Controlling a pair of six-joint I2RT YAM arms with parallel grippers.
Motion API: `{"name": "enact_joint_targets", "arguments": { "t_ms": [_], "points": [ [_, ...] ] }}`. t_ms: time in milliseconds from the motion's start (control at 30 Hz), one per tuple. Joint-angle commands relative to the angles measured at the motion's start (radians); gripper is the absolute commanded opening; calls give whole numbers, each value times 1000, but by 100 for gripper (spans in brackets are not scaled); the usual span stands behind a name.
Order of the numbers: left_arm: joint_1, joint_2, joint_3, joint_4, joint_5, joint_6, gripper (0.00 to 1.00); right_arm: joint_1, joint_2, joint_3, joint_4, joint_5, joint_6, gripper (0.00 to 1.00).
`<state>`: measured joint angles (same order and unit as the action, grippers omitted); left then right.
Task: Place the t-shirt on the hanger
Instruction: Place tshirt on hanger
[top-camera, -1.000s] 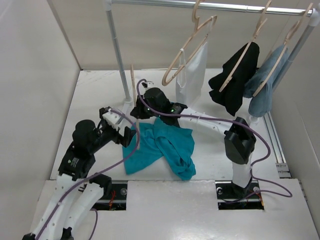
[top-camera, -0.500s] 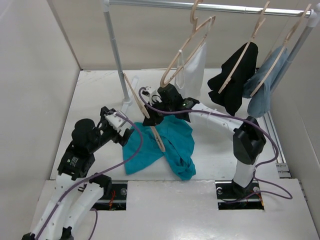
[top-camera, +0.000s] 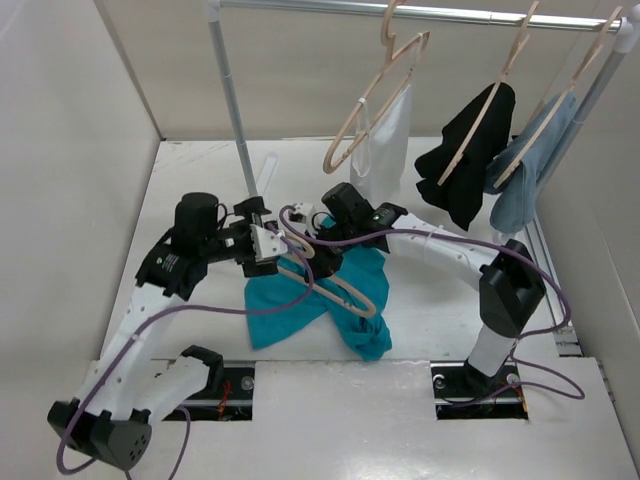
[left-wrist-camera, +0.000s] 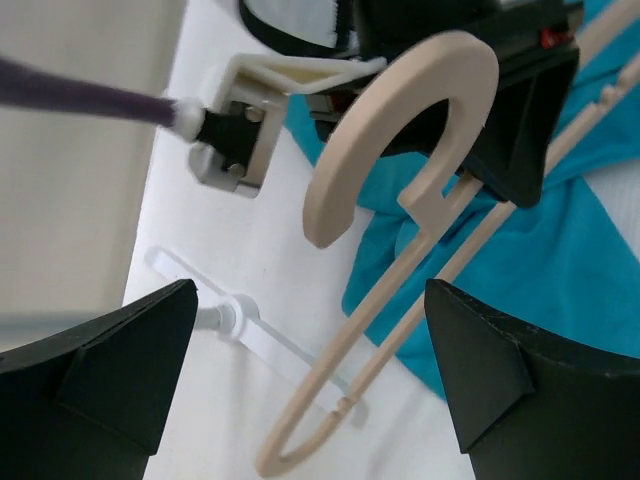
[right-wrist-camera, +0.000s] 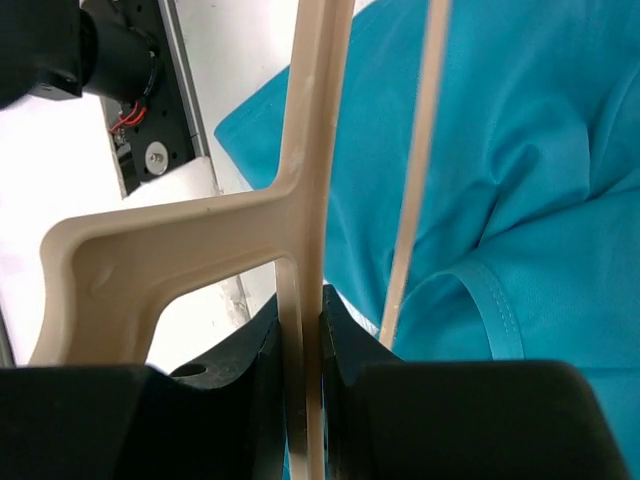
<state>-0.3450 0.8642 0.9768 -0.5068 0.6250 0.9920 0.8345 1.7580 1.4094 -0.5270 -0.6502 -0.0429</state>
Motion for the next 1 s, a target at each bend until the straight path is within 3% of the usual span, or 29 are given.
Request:
{"name": "enact_joint_targets", "arguments": {
  "t_ms": [0,67,133,267,333,433,533,600,933,967],
  "points": [
    [0,87,106,-258,140,292,93,3,-97,-1,7,1,-43,0],
    [0,140,120,-384,160,391,93,3,-115,-21,31,1,-31,0],
    [0,150,97,-400,174,413,93,3,-126,-42,42,-40,-31,0],
    [-25,160,25,-291,185,353,92,24,-149,-52,33,-51,-52,0],
    [-61,160,5,-245,147,310,85,25,-160,-64,24,-42,-52,0],
    [-81,170,5,-223,137,269,59,25,-172,-76,24,-7,-52,0],
    [-81,170,19,-190,137,208,13,25,-181,-86,45,42,-40,0],
    [-81,170,19,-170,137,172,3,25,-192,-96,67,63,-31,0],
    [-81,170,10,-188,168,160,0,25,-269,-153,196,123,-11,0],
    [-81,170,20,-199,182,160,0,25,-284,-153,196,123,-11,4]
  ]
}}
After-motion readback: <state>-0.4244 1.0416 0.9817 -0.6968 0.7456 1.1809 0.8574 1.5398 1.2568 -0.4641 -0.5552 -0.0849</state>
